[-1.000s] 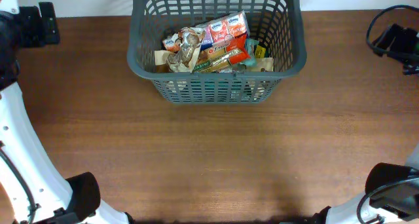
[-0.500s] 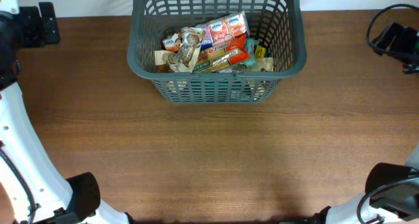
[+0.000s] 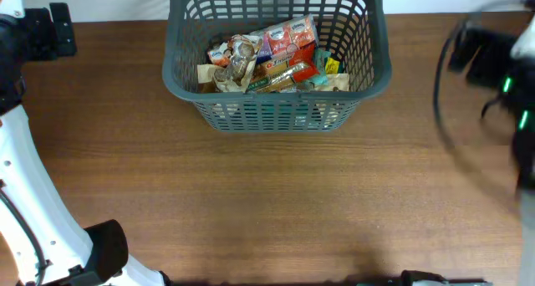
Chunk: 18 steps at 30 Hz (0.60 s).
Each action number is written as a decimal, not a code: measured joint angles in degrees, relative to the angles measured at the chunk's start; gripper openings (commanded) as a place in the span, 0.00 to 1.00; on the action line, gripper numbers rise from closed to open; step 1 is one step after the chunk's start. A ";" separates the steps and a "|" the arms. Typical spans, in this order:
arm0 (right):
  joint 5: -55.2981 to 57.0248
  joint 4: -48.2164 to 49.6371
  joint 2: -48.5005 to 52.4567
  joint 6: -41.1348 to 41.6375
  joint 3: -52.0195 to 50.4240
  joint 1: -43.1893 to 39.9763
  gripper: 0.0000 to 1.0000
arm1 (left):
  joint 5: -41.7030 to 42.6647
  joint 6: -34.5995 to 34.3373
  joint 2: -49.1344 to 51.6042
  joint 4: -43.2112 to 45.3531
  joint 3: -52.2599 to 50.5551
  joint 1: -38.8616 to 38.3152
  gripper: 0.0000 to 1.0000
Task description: Pack container
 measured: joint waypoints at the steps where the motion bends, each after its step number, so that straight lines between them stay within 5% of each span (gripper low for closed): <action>1: 1.38 2.27 -4.20 -0.04 -3.67 1.77 0.99 | -0.04 0.00 0.00 0.02 0.00 -0.02 0.99; 18: 10.12 23.15 -56.94 -0.02 -67.47 7.17 0.99 | -0.07 -0.02 -0.02 0.09 0.00 0.00 0.99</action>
